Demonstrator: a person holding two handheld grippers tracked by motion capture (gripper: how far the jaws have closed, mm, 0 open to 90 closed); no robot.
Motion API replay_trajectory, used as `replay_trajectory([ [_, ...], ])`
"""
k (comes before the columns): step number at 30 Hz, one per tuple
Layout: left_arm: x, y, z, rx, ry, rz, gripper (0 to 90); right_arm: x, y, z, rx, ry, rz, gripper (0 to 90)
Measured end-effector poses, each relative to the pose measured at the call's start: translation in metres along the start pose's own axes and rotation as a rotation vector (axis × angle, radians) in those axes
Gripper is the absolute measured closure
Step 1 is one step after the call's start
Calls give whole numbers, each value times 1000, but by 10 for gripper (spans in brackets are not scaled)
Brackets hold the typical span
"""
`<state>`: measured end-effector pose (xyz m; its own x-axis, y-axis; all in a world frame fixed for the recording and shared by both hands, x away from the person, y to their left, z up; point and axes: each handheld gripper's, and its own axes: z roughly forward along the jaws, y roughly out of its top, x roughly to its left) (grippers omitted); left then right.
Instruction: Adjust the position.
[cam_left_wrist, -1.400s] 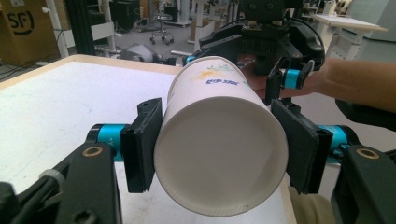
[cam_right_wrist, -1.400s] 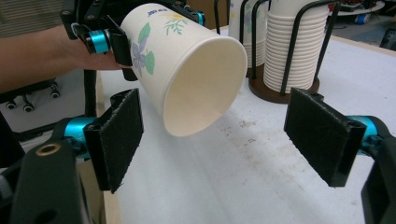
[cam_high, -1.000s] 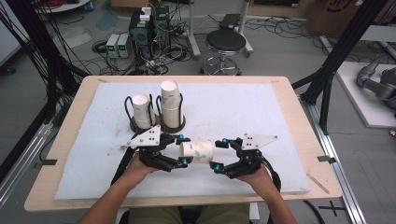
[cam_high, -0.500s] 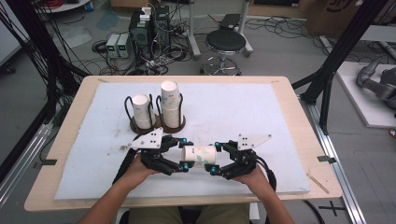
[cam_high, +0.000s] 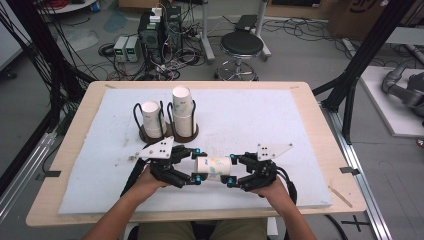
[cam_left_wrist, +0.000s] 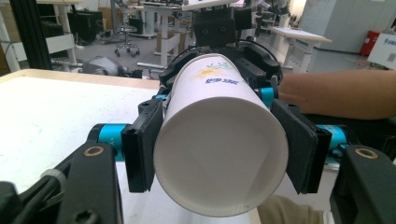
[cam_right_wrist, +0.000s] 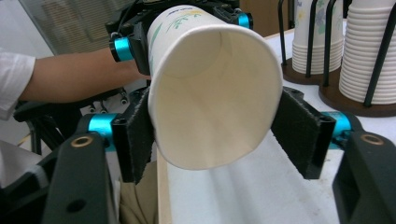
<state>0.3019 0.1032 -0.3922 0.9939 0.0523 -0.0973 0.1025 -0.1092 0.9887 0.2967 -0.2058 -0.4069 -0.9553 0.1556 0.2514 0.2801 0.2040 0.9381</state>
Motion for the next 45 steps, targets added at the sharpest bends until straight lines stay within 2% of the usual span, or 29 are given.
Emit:
replay_trajectory([
  [11,0,-2,1,16,15,-14,368,1,3,-3,17,-8,-2,377],
  [15,0,-3,3,30,35,-38,300,2,3,-3,28,-10,-5,385],
  [18,-1,-3,4,35,35,-27,306,1,3,-1,35,-9,-12,389],
  [20,-1,-2,3,37,52,-31,280,2,4,-1,38,-11,-12,389],
  [24,1,-2,0,54,105,-57,161,2,5,-3,40,-26,-20,390],
  [27,2,0,-3,74,118,-61,151,3,7,-5,60,-51,-32,389],
  [30,0,6,-4,105,124,-40,151,4,10,-7,97,-73,-43,390],
  [33,-3,13,-5,148,121,1,150,5,14,-7,155,-120,-71,391],
  [36,-5,18,-4,194,130,44,151,6,19,-6,207,-136,-91,391],
  [39,-5,19,-1,211,127,45,151,7,26,-6,241,-142,-105,391],
  [45,0,22,5,313,130,56,153,10,49,-3,373,-166,-168,390],
])
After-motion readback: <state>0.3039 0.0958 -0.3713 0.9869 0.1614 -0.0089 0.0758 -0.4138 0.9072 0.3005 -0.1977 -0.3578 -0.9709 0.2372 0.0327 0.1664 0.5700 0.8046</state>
